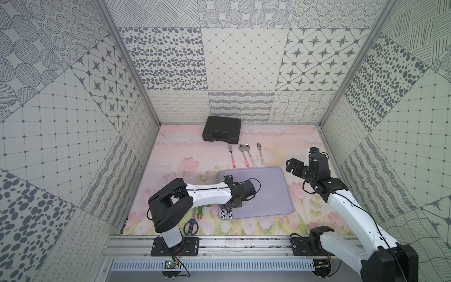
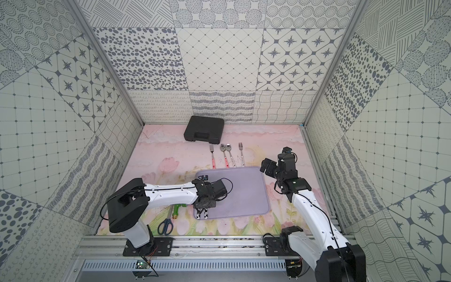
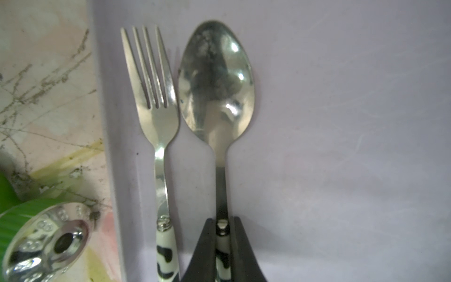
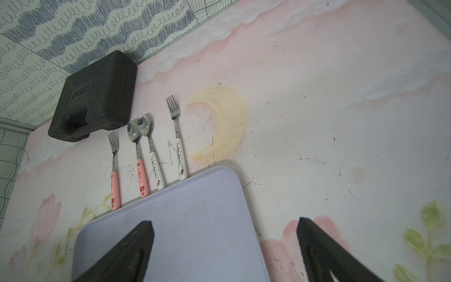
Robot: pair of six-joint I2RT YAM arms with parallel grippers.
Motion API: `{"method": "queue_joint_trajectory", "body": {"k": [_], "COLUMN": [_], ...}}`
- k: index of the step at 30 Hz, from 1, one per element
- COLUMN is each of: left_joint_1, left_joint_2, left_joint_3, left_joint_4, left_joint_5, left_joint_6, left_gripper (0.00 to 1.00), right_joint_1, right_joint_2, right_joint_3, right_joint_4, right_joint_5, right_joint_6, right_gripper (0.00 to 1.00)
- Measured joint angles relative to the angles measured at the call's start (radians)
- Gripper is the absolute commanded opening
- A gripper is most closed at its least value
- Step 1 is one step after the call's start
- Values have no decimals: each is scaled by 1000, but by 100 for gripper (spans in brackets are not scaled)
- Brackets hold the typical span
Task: Set the spoon and fork side by side
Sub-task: Place the spoon on the tray.
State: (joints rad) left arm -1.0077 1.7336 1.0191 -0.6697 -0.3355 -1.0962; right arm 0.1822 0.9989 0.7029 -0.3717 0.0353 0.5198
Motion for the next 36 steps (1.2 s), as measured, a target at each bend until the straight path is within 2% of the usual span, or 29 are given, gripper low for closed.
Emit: {"method": "queue_joint_trajectory", "body": {"k": [36], "left_joint_1": [-6], "left_joint_2": [12], "left_joint_3": [9], "left_joint_4": [-23], "left_joint_5": [-31], "left_joint_6": [-2], "left_gripper": [0], "right_joint_1": [0], "right_joint_2": [0], "right_joint_3": [0], "right_joint_4": [-3], "right_joint_5": [0], "right_joint_6": [0], "right_gripper": [97]}}
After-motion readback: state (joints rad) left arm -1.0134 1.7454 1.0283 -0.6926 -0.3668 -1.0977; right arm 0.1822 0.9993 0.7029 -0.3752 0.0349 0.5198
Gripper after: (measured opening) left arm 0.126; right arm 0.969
